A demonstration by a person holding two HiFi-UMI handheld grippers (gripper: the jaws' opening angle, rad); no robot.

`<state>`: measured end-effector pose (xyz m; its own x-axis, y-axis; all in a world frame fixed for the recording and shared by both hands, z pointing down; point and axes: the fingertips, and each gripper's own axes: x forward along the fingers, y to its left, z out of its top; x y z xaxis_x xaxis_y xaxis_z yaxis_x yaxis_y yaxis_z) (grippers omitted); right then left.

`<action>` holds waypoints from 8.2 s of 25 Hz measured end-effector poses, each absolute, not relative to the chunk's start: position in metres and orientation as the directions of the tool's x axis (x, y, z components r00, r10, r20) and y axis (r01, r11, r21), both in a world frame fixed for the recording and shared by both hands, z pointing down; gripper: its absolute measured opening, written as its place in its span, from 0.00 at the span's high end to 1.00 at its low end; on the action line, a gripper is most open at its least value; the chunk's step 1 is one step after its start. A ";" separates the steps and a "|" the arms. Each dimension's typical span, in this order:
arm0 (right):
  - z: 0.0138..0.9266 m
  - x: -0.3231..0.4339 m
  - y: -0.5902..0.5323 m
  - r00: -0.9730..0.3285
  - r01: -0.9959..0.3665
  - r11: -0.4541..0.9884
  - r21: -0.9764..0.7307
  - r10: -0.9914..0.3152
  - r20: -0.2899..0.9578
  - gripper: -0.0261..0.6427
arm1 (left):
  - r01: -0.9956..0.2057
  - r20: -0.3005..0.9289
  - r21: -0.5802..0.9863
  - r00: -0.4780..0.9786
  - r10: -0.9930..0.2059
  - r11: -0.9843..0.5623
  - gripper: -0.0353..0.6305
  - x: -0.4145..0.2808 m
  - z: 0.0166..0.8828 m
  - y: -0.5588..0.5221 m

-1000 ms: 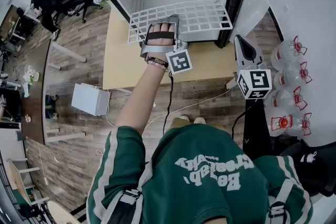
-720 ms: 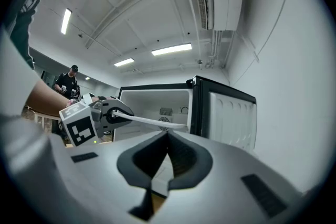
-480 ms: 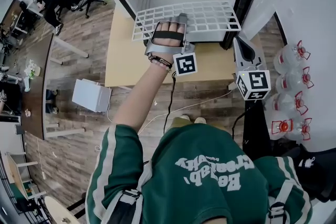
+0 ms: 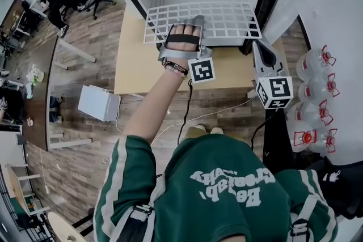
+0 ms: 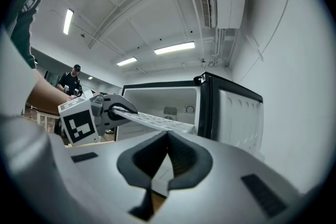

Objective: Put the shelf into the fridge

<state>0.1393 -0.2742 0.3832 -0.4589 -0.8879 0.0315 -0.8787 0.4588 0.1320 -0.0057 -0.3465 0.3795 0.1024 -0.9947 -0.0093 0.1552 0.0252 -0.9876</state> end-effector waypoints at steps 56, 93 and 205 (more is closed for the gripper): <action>0.398 0.145 -0.301 -0.456 -0.881 0.459 0.111 -0.888 0.057 0.95 | 0.062 -0.074 -0.995 0.084 -0.994 0.079 0.90 -0.011 0.394 -0.394; 0.400 0.151 -0.323 -0.426 -0.895 0.430 0.117 -0.903 0.060 0.96 | 0.065 -0.033 -0.997 0.063 -0.997 0.037 0.88 -0.017 0.393 -0.455; 0.389 0.047 -0.434 -0.384 -0.789 0.400 0.466 -0.914 0.133 0.96 | -0.265 0.202 -0.940 0.068 -0.977 -0.213 0.87 -0.058 0.401 -0.450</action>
